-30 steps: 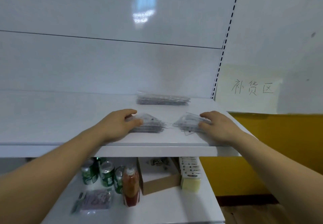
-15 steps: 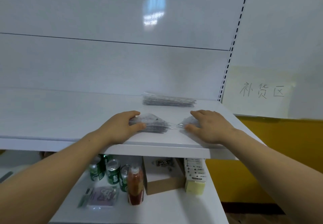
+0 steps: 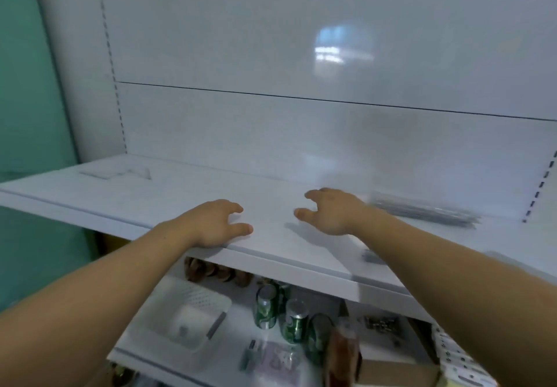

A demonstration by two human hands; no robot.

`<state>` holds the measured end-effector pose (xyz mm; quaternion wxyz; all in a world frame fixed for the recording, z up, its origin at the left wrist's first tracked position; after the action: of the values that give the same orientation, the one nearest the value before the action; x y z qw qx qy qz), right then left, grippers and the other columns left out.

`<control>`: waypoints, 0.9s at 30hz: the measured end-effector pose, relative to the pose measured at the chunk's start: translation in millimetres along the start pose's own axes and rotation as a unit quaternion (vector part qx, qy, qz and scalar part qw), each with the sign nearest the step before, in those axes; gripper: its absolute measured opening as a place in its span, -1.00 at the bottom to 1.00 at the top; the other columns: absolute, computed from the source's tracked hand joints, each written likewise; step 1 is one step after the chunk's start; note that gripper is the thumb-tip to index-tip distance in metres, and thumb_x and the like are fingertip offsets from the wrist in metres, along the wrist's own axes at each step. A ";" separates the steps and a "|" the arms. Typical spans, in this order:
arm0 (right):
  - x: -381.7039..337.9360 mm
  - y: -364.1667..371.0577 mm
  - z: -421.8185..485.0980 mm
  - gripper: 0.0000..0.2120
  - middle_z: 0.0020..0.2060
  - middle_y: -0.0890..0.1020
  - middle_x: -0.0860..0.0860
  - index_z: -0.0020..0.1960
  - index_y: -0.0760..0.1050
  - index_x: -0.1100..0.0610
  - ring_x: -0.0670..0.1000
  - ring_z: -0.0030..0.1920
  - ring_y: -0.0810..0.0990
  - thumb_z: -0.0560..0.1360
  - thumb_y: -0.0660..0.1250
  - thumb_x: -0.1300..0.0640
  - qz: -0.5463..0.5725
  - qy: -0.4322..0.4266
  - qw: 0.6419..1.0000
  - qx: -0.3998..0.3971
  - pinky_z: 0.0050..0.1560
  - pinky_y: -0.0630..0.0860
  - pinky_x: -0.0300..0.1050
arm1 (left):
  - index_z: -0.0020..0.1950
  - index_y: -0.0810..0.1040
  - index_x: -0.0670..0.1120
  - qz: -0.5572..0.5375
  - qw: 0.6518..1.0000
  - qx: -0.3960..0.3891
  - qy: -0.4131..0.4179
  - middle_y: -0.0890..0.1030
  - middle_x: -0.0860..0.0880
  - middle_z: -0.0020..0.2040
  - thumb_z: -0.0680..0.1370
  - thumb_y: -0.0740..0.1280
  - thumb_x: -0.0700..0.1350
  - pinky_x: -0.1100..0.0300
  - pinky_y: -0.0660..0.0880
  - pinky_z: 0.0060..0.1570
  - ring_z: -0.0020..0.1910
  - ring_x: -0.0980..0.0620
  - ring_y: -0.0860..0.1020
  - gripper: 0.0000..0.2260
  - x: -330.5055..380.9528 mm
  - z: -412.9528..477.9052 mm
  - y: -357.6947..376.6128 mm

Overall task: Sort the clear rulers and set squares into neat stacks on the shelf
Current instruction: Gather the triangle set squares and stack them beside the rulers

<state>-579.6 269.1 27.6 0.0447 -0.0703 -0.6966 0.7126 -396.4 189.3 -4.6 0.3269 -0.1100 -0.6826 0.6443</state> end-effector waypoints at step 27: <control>-364.0 58.6 364.8 -0.45 0.28 0.41 0.11 0.31 0.38 0.10 0.16 0.29 0.36 0.54 0.04 -0.27 0.031 -0.122 0.992 0.002 0.24 0.34 0.04 | 0.47 0.24 0.15 0.053 0.982 0.048 -0.173 0.21 0.08 0.51 0.53 0.18 0.25 -0.01 0.17 0.44 0.48 0.00 0.20 -0.47 -438.7 89.2 -125.2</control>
<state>-278.0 -151.1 -10.0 -0.0631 -0.0044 -0.6930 0.7182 -80.6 -151.6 -15.2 0.1737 -0.0173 -0.6903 0.7021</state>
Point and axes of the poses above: each hand's wrist, its own z-axis towards the middle knuckle, its own y-axis out of the palm, x = y × z, the point moved 10 cm from there along z, towards the middle knuckle
